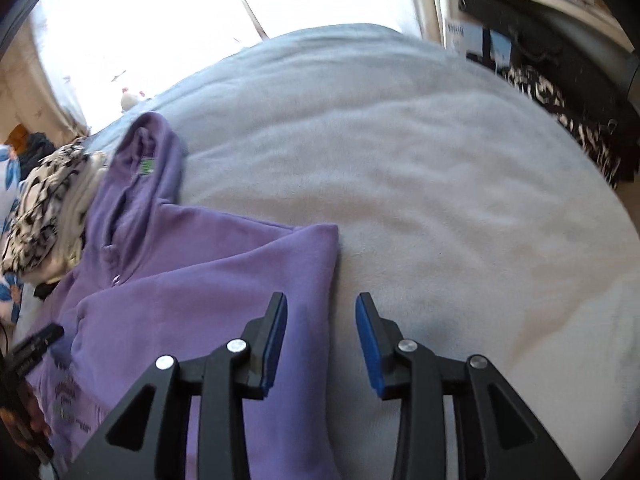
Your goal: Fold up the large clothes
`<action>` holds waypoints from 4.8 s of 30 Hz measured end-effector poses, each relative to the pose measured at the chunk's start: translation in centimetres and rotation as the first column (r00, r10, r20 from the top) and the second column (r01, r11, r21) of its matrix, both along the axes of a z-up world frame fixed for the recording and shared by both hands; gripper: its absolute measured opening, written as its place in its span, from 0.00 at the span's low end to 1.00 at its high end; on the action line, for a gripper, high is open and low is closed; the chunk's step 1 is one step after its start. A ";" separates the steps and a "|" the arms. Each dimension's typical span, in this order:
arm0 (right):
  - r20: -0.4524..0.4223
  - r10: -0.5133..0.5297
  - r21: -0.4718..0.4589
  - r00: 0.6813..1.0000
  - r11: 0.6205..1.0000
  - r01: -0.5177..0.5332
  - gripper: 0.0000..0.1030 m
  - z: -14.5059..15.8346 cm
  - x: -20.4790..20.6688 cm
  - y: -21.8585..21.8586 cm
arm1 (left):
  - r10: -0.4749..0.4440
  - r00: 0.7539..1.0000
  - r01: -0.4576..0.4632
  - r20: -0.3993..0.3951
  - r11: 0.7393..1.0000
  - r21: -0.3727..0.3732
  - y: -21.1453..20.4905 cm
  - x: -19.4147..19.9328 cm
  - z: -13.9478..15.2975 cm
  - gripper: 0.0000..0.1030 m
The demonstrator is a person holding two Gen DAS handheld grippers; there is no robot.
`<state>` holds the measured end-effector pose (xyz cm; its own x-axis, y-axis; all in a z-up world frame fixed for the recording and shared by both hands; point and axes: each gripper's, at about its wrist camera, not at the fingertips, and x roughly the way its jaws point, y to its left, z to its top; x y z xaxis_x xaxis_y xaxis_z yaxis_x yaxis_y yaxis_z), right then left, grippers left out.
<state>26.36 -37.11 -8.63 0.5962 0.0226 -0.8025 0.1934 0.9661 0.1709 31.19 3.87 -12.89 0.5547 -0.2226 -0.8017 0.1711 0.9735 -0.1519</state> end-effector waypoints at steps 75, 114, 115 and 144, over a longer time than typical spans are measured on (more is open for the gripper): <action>-0.248 0.039 -0.040 0.968 0.998 -0.051 0.29 -1.4 -18.9 18.0 | 0.033 0.999 -0.031 -0.037 0.998 0.050 -0.6 -22.2 5.1 0.60; -0.030 0.442 -0.102 0.897 0.891 -0.442 0.46 4.4 -10.1 42.6 | 0.405 0.902 -0.428 -0.150 0.883 -0.192 28.1 -19.3 1.4 0.69; -0.028 0.445 -0.110 0.895 0.889 -0.445 0.46 4.2 -9.9 43.0 | 0.407 0.897 -0.436 -0.170 0.875 -0.208 28.9 -19.0 0.8 0.69; -0.078 0.392 -0.134 0.917 0.907 -0.399 0.46 -0.5 -5.8 44.2 | 0.558 0.794 -0.602 -0.242 0.665 -0.443 43.3 -11.6 -5.1 0.29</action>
